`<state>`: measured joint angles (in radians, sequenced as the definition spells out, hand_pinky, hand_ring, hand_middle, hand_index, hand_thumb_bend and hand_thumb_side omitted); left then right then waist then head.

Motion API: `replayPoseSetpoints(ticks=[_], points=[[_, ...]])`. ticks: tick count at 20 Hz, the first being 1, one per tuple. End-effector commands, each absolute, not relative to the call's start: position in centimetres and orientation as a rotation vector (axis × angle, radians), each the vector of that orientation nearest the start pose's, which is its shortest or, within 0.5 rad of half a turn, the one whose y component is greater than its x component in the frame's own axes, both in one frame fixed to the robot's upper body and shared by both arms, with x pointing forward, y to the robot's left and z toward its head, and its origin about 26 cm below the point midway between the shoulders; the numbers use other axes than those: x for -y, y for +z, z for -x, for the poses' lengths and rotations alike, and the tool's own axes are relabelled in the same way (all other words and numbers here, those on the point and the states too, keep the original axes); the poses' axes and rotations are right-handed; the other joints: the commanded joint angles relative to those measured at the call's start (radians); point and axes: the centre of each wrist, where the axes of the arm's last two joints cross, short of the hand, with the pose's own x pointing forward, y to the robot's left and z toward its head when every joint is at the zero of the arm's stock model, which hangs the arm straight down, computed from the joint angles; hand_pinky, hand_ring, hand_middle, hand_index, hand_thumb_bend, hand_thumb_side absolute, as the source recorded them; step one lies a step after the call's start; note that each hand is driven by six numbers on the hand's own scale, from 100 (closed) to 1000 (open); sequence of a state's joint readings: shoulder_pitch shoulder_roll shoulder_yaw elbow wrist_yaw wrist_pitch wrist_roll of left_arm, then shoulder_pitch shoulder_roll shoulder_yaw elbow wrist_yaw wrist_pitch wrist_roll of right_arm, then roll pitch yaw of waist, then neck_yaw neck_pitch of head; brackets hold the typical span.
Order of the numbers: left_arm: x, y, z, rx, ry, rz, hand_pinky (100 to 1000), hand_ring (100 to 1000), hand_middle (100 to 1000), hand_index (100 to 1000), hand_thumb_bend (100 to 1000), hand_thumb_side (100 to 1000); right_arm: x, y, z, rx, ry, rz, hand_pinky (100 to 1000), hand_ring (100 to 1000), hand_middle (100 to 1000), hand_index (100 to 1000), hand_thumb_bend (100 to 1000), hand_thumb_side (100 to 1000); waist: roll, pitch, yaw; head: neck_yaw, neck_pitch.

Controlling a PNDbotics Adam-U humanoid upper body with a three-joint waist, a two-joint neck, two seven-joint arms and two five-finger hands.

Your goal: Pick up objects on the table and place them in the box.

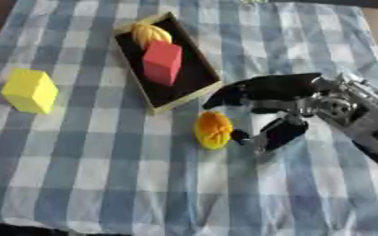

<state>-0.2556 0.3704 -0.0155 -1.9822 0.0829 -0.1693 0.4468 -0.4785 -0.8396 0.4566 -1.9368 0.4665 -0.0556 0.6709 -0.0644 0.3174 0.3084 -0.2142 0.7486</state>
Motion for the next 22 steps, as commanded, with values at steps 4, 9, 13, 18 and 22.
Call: replayPoseSetpoints(ticks=[4,9,13,18,22], points=[[-27.0,19.4,-29.5,2.440,0.124,-0.274,785,746,786,843,226,580,24.5,20.0,-31.6,1.360,2.054,0.506,992,1000,938,1000,209,293,0.013,-0.035,0.003,-0.004,0.003],[-27.0,19.3,-29.5,2.437,0.128,-0.269,784,746,785,842,223,583,24.9,18.7,-32.6,1.341,2.056,0.569,981,1000,933,1000,267,276,0.015,-0.033,0.003,-0.005,0.001],[-27.0,19.2,-29.5,2.434,0.128,-0.268,784,746,785,842,220,585,25.1,18.0,-33.1,1.356,2.054,0.618,976,994,929,1000,267,287,0.017,-0.031,0.004,-0.004,0.001],[-26.9,19.2,-29.5,2.434,0.129,-0.263,784,746,786,842,219,586,25.2,17.3,-33.5,1.376,2.038,0.648,968,980,913,1000,228,294,0.018,-0.029,0.005,-0.007,-0.001],[-26.9,19.2,-29.5,2.432,0.132,-0.261,784,746,786,842,217,588,25.4,16.4,-34.0,1.388,1.985,0.632,954,956,854,951,100,309,0.019,-0.028,0.006,-0.007,-0.002]])
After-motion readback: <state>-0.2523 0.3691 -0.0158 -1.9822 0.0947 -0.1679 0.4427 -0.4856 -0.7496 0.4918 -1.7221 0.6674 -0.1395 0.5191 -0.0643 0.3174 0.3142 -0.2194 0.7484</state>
